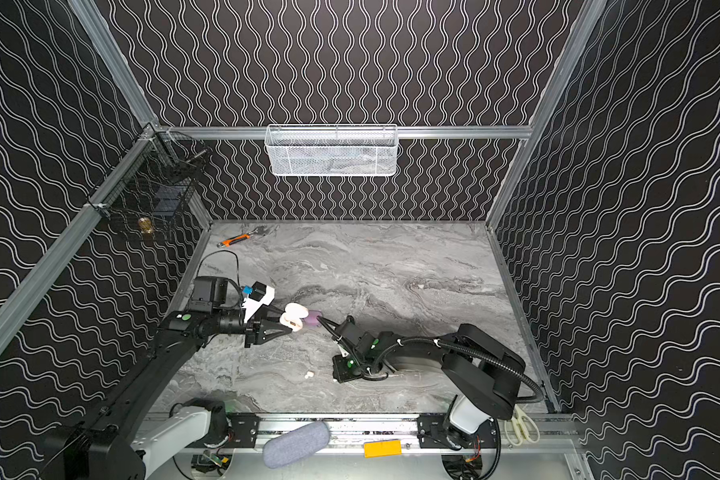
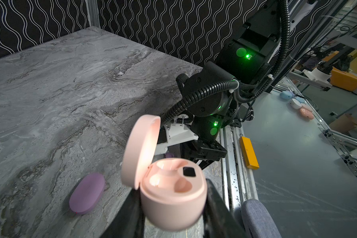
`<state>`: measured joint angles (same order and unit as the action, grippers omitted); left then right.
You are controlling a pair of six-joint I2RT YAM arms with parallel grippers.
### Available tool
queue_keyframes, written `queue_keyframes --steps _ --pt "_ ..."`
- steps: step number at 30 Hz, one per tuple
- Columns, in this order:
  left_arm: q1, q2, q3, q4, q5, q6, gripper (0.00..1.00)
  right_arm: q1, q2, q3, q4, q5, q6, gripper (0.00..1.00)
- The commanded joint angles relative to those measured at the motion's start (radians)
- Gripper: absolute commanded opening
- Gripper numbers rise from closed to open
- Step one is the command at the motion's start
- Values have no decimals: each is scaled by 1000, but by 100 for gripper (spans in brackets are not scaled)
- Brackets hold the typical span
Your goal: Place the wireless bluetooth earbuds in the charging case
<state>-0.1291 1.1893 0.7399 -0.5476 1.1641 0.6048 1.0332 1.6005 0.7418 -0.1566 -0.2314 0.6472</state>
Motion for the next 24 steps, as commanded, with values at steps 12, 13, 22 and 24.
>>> queue_keyframes --steps 12,13,22,24 --pt "3 12 2 18 19 -1 4 16 -127 98 -233 221 -37 18" --pt "2 14 1 18 19 0 4 19 -125 109 -256 246 -38 18" --pt "2 21 1 18 26 -2 4 59 -160 186 -390 455 -20 18" --pt "2 26 4 18 28 -3 4 66 -180 204 -422 504 -15 18"
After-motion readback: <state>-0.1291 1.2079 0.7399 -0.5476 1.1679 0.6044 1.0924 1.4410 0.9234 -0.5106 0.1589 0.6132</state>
